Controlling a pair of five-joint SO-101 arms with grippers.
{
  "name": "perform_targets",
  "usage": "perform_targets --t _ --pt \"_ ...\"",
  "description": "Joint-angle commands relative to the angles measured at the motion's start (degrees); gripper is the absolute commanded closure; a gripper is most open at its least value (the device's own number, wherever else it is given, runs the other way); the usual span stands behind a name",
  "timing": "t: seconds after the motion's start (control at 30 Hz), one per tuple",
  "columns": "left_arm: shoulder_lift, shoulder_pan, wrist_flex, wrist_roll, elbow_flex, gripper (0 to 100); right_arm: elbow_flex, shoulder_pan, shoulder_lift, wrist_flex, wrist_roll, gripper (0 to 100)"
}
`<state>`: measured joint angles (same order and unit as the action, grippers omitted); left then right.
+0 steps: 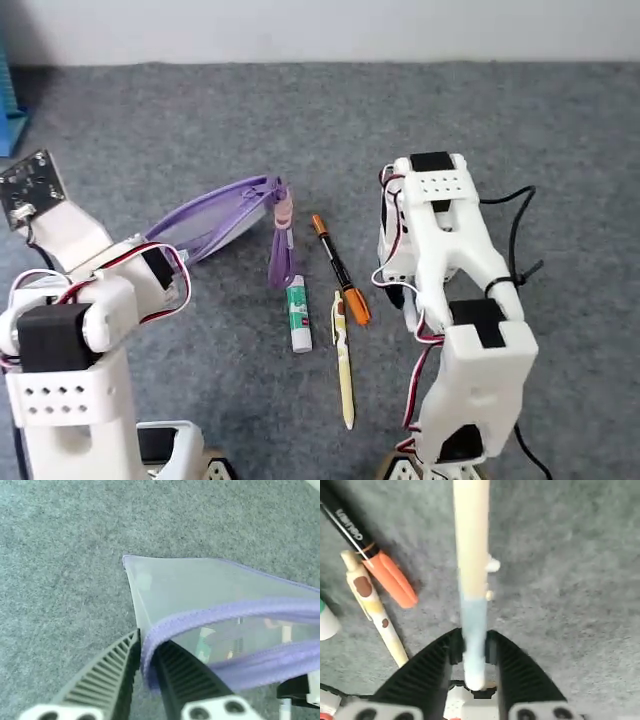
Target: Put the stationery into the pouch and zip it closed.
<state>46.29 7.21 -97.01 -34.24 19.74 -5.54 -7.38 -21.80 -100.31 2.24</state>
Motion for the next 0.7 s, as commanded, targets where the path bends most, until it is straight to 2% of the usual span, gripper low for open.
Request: perform_targets --t 0.0,0.07,0.23,0.43,0.67 --pt "-0.35 0.18 -0.18 0.35 -1.71 99 -0.44 0.04 4.26 -1.54 -0.79 75.5" --pt "-0.44 0.09 -0.18 0.35 -1.71 99 -1.41 -0.31 4.18 0.66 -0.88 74.5" --pt "-0.44 0.0 -0.18 0.35 -1.71 99 -1.58 -2.24 3.82 8.04 -2.99 80.2" --pt "-0.35 0.0 -0.26 0.35 -1.71 99 -3.08 -2.33 -2.59 15.52 -4.31 81.2" --pt "-0.35 0.26 -0.44 0.26 -1.71 99 -12.4 -2.42 -12.97 15.87 -4.04 83.5"
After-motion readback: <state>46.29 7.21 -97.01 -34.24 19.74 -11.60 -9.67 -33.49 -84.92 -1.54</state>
